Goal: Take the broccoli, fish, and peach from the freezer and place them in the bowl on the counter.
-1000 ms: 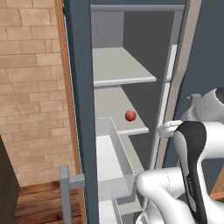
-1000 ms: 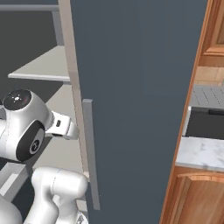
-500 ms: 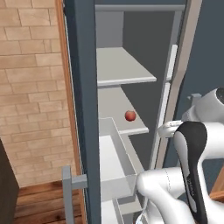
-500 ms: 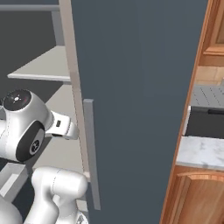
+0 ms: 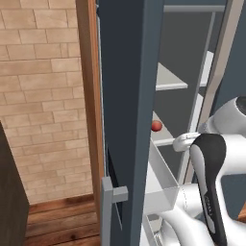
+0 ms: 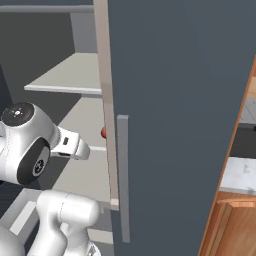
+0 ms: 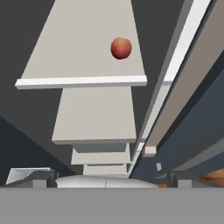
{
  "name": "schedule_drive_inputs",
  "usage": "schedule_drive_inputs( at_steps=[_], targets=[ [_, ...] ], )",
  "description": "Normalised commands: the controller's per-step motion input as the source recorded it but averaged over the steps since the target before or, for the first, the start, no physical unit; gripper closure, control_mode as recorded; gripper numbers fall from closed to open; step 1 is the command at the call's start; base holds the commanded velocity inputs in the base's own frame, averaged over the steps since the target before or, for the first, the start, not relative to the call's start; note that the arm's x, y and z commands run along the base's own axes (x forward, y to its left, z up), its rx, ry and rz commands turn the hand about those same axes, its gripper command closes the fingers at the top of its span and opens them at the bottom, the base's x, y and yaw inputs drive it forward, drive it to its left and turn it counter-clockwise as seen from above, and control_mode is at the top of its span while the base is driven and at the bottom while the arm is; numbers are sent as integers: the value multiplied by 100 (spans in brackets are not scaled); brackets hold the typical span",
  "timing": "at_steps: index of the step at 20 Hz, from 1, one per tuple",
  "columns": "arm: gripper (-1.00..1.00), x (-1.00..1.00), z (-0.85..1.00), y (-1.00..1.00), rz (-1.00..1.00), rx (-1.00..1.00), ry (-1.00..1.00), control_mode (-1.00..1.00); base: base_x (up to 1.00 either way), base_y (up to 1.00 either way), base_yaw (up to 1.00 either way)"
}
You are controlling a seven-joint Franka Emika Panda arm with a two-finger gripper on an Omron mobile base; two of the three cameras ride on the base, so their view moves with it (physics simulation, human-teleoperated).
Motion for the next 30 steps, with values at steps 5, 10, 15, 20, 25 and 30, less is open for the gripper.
schedule_drive_inputs(
  at_steps=[5,10,15,20,25,30],
  targets=[
    [-100,0,0,0,0,0,0,-100,0,0,0],
    [-100,12,-1,7,0,0,-2,-100,0,0,0],
    [-100,36,-4,11,-13,0,-3,-100,0,0,0],
    [-100,46,-11,2,-13,0,0,-100,0,0,0],
    [-100,58,-14,0,-6,1,0,-100,0,0,0],
    [-100,65,-22,0,-4,1,0,-100,0,0,0]
  ],
)
